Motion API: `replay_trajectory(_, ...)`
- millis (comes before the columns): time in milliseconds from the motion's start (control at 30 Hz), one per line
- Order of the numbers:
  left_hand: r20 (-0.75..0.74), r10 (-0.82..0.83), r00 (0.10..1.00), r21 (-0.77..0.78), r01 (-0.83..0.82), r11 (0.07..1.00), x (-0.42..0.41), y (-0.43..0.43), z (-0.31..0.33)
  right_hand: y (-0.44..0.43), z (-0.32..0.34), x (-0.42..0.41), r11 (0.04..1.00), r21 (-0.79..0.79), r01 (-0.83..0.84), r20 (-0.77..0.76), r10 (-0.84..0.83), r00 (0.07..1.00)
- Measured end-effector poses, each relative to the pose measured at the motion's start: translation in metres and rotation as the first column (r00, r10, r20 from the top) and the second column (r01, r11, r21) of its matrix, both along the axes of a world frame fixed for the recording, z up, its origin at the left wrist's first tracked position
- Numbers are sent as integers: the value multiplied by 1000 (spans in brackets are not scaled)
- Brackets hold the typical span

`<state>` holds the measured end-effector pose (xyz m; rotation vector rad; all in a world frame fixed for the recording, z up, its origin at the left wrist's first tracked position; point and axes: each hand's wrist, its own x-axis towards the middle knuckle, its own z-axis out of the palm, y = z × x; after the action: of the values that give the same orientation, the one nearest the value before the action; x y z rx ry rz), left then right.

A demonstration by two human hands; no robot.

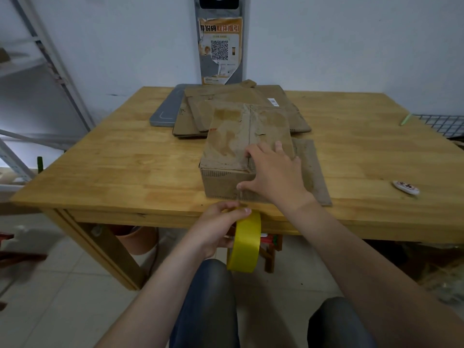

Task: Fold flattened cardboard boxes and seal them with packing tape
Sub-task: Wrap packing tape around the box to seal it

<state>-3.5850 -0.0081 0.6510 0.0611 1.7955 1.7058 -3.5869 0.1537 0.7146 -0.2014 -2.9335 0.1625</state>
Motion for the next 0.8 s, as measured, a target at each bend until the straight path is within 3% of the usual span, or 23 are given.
replay_trajectory(500,14,-10,1000,-16,10,1000,2,5,12,16,7,12,995,2,-100,26,100,995)
replay_trajectory(633,-14,-8,1000,-38,7,999,6,6,14,21,12,26,992,-66,-104,-69,99,993)
replay_trajectory(800,-36,18,999,-66,-21,998,11,11,19,43,-4,50,958,-271,-99,-279,20,960)
